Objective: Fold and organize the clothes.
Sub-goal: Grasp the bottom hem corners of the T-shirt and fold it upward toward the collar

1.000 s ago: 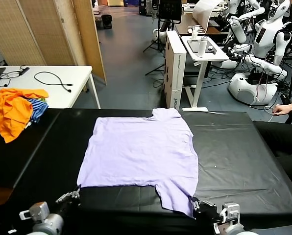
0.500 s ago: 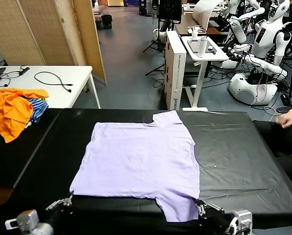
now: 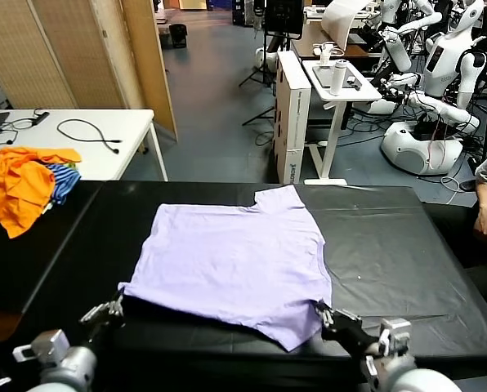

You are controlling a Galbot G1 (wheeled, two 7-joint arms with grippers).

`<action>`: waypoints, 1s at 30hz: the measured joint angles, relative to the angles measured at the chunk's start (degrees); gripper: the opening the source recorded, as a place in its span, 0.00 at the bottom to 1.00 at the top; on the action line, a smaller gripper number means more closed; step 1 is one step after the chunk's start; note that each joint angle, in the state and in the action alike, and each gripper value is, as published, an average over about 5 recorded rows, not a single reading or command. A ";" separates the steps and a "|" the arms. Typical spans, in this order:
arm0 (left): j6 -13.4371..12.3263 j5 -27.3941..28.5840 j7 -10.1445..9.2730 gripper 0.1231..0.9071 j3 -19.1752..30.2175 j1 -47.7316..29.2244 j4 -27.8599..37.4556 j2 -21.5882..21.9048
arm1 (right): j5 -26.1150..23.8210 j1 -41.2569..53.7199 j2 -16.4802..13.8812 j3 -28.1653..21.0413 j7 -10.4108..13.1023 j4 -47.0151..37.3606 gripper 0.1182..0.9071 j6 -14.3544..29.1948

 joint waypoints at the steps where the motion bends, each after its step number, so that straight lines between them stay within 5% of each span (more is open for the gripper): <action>1: -0.01 0.13 -0.07 0.03 0.32 -0.84 0.58 -0.29 | 0.00 1.16 0.12 -0.44 -0.05 -1.12 0.03 0.00; 30: -0.94 3.43 0.53 0.03 3.65 -11.91 12.53 1.71 | -1.00 15.30 2.22 -5.15 0.25 -15.94 0.03 4.71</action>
